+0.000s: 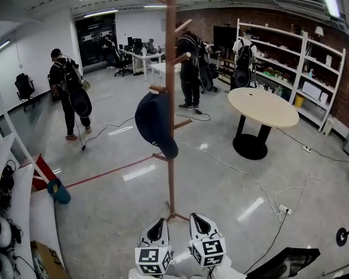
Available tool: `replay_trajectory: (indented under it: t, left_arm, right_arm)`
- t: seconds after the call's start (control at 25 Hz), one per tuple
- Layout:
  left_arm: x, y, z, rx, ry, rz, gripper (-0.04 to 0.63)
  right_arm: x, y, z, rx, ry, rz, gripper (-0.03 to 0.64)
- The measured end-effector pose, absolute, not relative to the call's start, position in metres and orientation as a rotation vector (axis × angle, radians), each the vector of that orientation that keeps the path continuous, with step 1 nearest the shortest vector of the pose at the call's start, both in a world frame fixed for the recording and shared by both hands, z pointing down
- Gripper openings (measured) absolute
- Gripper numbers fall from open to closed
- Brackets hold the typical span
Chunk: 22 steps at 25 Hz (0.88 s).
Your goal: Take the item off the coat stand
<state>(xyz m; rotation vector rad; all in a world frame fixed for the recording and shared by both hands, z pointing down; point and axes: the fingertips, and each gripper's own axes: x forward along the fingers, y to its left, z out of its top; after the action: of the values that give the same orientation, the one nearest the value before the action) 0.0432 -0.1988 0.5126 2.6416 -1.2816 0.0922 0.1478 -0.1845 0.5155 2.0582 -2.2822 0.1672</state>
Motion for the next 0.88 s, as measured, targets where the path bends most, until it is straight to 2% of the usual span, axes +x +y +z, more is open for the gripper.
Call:
replay_trajectory:
  t: [0.88]
  left_arm:
    - [0.06, -0.272, 0.514, 2.653, -1.28, 0.073, 0.0]
  right_arm:
    - [0.157, -0.256, 0.52, 2.036, -2.289, 0.134, 0.009]
